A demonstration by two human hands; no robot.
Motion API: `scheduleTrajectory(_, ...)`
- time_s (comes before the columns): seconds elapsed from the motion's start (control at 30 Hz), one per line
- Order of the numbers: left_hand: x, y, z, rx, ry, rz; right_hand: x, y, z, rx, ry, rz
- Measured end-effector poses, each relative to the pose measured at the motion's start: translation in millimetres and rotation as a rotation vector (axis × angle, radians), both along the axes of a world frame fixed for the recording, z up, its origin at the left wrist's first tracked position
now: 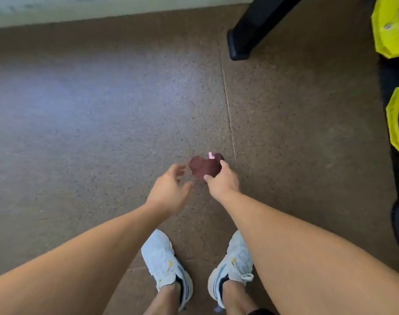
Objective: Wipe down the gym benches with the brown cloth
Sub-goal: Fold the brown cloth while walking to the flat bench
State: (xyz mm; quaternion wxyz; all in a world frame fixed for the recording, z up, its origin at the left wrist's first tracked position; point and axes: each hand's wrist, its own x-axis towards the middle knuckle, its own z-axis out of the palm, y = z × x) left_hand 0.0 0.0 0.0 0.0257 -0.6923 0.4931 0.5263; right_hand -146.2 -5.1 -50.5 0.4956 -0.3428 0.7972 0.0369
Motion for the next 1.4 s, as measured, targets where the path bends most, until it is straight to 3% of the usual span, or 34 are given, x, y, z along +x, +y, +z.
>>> scheduleTrajectory(0.23,20,32,-11,0.113,-0.014,0.122,-1,5,-12,-0.026,0.190,0.037)
scheduleTrajectory(0.43,30,67,25,0.300,-0.007,0.248,1,46,54,-0.012,0.282,0.106)
scheduleTrajectory(0.57,16,117,102,0.564,0.169,0.467,6,95,156,0.025,0.134,0.093)
scheduleTrajectory(0.7,16,151,184,0.668,0.363,0.926,22,119,259,0.054,-0.150,0.181)
scheduleTrajectory(0.8,26,171,283,0.565,0.476,1.199,34,137,330,0.129,-0.372,0.373)
scheduleTrajectory(0.93,23,248,358,0.275,0.459,1.590,48,160,416,0.331,-0.392,0.858)
scheduleTrajectory(1.03,3,308,404,0.137,0.239,1.610,55,181,465,0.177,-0.260,1.182)
scheduleTrajectory(1.13,-17,369,441,-0.011,0.121,1.687,74,218,512,-0.049,-0.309,1.262)
scheduleTrajectory(1.27,-39,447,476,-0.197,0.070,1.792,112,294,541,0.073,-0.498,1.479)
scheduleTrajectory(1.4,-66,528,491,-0.277,0.046,2.046,127,387,552,0.032,-0.588,1.676)
